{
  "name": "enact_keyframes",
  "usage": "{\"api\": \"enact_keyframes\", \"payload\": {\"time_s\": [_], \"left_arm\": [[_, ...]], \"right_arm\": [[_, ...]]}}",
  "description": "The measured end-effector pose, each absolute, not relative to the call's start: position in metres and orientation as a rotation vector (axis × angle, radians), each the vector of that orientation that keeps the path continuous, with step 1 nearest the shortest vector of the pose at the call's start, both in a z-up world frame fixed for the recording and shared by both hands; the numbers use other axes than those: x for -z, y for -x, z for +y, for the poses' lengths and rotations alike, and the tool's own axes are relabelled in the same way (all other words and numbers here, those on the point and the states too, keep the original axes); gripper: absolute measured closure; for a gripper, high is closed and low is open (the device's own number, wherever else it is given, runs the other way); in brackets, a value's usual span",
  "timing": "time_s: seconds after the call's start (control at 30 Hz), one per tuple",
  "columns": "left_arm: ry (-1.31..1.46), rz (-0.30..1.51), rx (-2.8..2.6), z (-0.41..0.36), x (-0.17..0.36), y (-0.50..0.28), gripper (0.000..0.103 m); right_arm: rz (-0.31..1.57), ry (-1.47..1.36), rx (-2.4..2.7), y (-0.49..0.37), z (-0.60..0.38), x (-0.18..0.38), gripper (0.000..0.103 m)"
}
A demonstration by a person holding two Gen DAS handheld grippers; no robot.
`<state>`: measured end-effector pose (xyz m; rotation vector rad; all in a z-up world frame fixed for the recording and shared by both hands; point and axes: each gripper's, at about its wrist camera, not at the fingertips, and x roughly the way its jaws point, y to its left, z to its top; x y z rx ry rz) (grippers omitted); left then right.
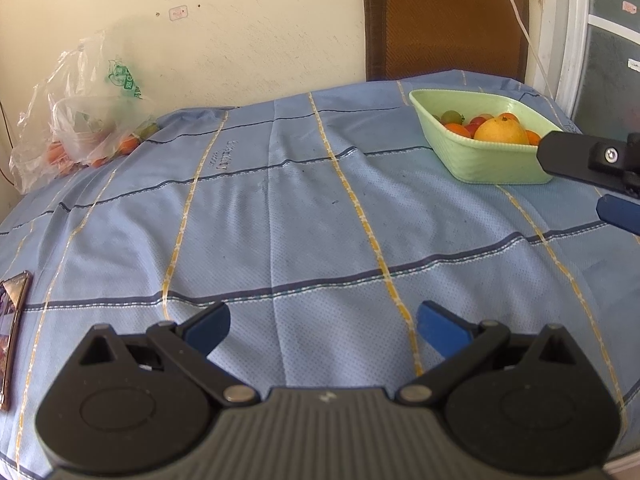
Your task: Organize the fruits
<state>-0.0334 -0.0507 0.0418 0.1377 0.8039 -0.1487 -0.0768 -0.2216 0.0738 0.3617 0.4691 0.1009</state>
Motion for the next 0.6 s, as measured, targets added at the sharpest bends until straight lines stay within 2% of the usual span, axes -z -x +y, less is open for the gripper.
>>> {"api": "enact_keyframes", "payload": {"time_s": [0.6], "left_arm": [[-0.155,0.835,0.165,-0.0543,-0.0370,0.0320,0.000]], "right_arm": [[0.475,-0.369,-0.099,0.0759,-0.2231,-0.0715,0.007]]}}
